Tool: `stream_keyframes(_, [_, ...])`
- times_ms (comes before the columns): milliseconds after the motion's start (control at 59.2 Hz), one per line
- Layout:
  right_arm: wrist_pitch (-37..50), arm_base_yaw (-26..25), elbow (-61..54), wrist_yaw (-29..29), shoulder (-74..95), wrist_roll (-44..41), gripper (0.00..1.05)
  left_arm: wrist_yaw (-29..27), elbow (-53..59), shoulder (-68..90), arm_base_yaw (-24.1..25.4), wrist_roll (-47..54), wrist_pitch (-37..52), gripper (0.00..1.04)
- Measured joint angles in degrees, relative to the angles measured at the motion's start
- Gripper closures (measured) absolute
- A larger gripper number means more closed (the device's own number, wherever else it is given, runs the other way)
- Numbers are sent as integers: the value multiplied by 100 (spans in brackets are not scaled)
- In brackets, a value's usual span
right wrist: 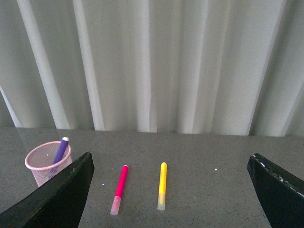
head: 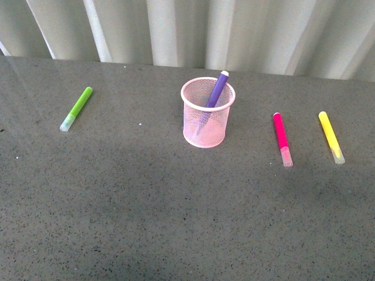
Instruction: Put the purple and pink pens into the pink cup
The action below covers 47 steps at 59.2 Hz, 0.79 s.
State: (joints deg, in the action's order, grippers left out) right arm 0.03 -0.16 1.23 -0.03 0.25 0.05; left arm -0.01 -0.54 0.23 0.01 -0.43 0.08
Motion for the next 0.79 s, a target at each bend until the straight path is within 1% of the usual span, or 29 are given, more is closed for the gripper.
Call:
stream_keyframes(135, [0,0,0,0,0,0,7,0,0,0,0,0,0,101])
stream_keyframes(203, [0,0,0,-2,0,0,7,0,0,0,0,0,0,90])
stream_keyframes(237, [0,0,0,0,0,-2,7,0,0,0,0,0,0,83])
stream_keyframes(253, [0,0,0,0,0,-2,7,0,0,0,0,0,0,81])
stream_keyframes(270, [0,0,0,0,0,0,7,0,0,0,0,0,0,77])
stream_keyframes(338, [0,0,0,0,0,-2,7,0,0,0,0,0,0,67])
stream_keyframes(473, [0,0,0,0,0,-2,7,0,0,0,0,0,0,42])
stream_keyframes(524, [72,7,0,-190,-2,149,7,0,0,0,0,0,0,35])
stream_keyframes(541, [155,61,0,-227,7,229,7,-2,0,0,0,0,0,31])
stream_keyframes(574, [376,332,4,-61,76,374,7,4,0,0,0,0,0,23])
stream_keyframes(591, [437,424,7,13,101,404,7,4,0,0,0,0,0,22])
stream_keyframes(608, [568,605,9,103,162,442,7,0,0,0,0,0,0,19])
stream_keyframes(625, [748,763,11,131,271,468,7,-2,0,0,0,0,0,15])
stream_keyframes(659, [1121,914,20,57,535,479,7,-4,0,0,0,0,0,10])
stream_keyframes(676, [1440,942,33,7,791,476,7,-2,0,0,0,0,0,6])
stream_keyframes(693, [1604,942,46,-9,933,470,7,-2,0,0,0,2,0,5])
stream_keyframes(743, [2767,780,249,-31,2100,481,7,7,0,0,0,11,0,7])
stream_keyframes(794, [3724,520,743,-81,3499,557,7,2,0,0,0,13,0,7])
